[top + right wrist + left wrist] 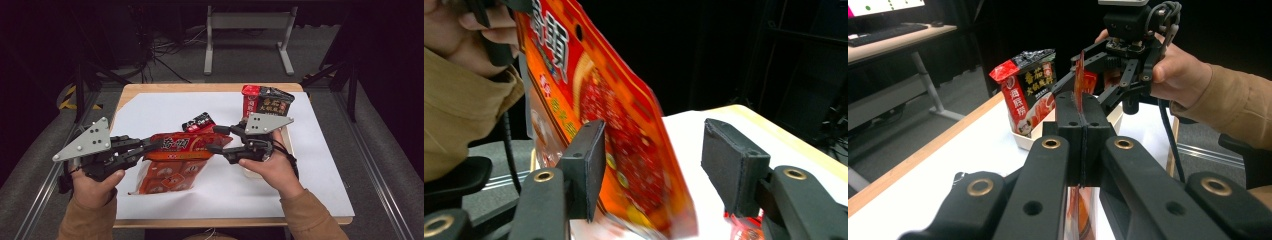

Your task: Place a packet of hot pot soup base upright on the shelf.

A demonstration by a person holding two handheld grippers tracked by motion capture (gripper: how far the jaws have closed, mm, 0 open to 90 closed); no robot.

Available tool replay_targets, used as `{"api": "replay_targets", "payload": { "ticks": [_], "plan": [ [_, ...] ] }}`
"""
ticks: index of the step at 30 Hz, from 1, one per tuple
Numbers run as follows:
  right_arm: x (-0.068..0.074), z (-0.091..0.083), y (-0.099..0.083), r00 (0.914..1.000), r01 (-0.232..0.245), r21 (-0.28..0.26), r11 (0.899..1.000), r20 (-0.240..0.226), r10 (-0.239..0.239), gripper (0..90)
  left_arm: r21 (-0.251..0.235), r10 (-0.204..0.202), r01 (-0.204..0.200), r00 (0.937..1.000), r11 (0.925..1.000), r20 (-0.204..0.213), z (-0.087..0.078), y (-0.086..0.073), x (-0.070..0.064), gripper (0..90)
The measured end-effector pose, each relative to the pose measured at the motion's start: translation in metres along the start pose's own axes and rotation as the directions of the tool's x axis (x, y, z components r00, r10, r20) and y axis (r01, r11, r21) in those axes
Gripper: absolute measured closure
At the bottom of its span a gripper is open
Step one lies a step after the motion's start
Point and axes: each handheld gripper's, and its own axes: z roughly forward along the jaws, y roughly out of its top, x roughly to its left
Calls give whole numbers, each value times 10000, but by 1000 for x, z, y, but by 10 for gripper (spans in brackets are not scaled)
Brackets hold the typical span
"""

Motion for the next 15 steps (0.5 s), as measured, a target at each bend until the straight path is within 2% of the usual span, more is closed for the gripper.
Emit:
{"api": "replay_targets", "payload": {
  "ticks": [3, 8, 9, 10, 12, 14, 15],
  "plan": [
    [0, 4, -1, 9998, -64, -15, 10000, -186, 63, 444, -31, -32, 32, 10000, 10000, 68, 3, 0, 1, 900],
    [1, 8, -3, 9989, -118, 18, 9999, -462, 119, 514, -145, -148, 151, 9997, 9998, 183, 8, -2, 2, 900],
    [1, 8, -3, 9986, -103, 10, 9999, -516, 103, 543, -174, -163, 167, 9996, 9997, 230, 8, -3, 3, 900],
    [0, 9, -4, 9974, -113, 18, 9999, -717, 114, 610, -173, -140, 144, 9996, 9997, 239, 9, -3, 3, 900],
    [-1, 8, -4, 9951, -109, 33, 9999, -981, 112, 696, -292, -183, 186, 9998, 9994, 125, 9, -4, 4, 900],
    [-1, 6, -3, 9916, 56, 59, 10000, -1295, -48, 821, -396, -188, 193, 9997, 9990, 133, 8, -5, 4, 900],
    [0, 5, -3, 9911, 108, 60, 9999, -1330, -99, 840, -430, -196, 201, 9997, 9989, 134, 8, -5, 5, 900]
  ]
}}
